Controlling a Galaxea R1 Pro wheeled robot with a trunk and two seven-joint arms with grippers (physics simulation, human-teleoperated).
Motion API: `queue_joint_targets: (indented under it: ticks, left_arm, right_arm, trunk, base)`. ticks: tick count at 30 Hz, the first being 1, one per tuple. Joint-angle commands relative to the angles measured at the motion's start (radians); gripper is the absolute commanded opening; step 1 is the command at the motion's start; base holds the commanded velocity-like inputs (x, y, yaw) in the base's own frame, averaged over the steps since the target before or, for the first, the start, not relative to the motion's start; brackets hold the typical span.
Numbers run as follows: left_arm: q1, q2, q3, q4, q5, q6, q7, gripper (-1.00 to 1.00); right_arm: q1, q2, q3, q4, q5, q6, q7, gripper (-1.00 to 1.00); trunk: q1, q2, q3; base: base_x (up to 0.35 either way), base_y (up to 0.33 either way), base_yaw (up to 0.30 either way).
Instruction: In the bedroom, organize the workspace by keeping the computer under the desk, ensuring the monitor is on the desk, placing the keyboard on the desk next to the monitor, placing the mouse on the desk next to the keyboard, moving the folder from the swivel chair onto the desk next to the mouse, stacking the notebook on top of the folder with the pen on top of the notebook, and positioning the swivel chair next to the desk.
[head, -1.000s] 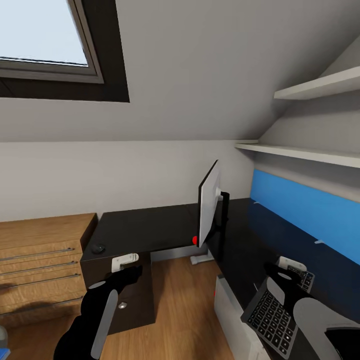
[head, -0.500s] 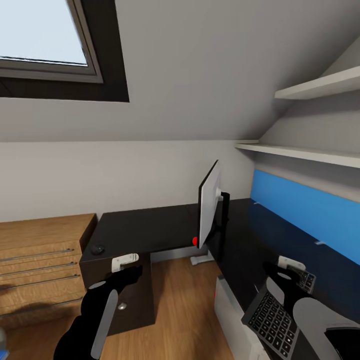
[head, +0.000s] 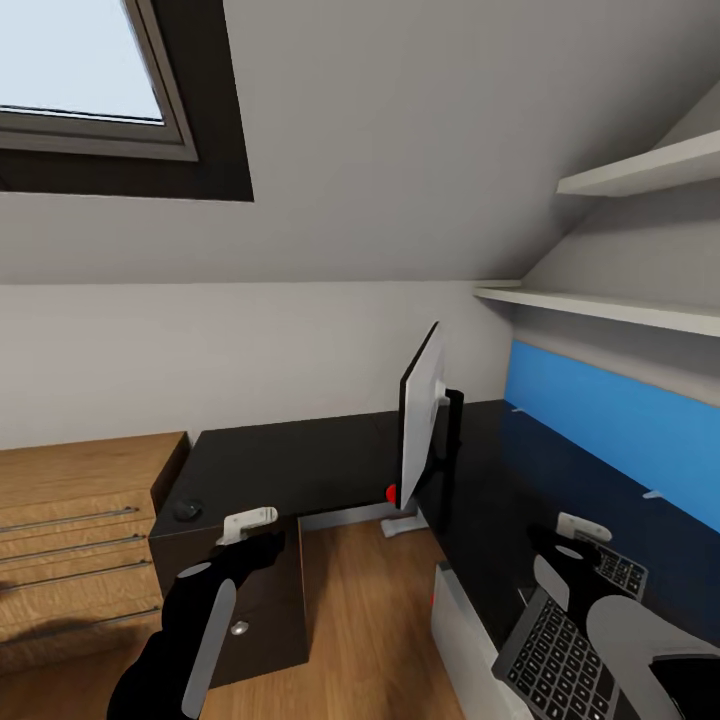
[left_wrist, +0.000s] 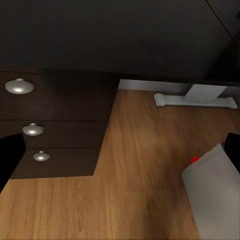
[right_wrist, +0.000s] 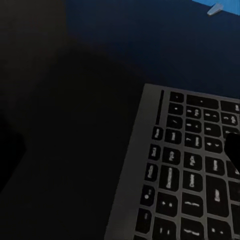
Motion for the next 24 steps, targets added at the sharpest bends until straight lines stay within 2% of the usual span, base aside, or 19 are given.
queue_joint_targets:
  ticks: [1, 7, 9, 14, 24]
  left_arm:
    - [-0.001, -0.001, 0.001, -0.002, 0.011, 0.004, 0.007, 1.0]
    - [-0.001, 0.0, 0.003, -0.014, 0.011, 0.006, 0.007, 1.0]
    - [-0.001, 0.001, 0.01, -0.023, 0.023, 0.006, 0.009, 1.0]
    - [-0.001, 0.001, 0.017, -0.026, 0.061, 0.006, 0.01, 1.0]
    - [-0.001, 0.001, 0.019, -0.027, 0.074, 0.006, 0.01, 1.0]
  right_arm:
    - [-0.001, -0.001, 0.008, 0.001, -0.011, -0.004, -0.003, 1.0]
    - [-0.001, -0.006, 0.007, 0.003, -0.011, 0.029, -0.003, 1.0]
    - [-0.001, -0.014, 0.005, 0.002, -0.011, 0.067, -0.002, 1.0]
    - [-0.002, -0.019, 0.005, 0.001, -0.011, 0.086, -0.002, 1.0]
    - [-0.002, -0.02, 0.005, -0.008, -0.01, 0.19, -0.003, 1.0]
  trunk:
    - [0.0, -0.001, -0.001]
    - [0.0, -0.001, -0.001]
    - [0.008, -0.015, -0.008]
    - [0.027, -0.05, -0.023]
    - [0.065, -0.12, -0.055]
  base:
    - [0.011, 0.0, 0.0]
    - [0.005, 0.0, 0.0]
    - [0.001, 0.0, 0.0]
    - [0.0, 0.0, 0.0]
    - [0.0, 0.0, 0.0]
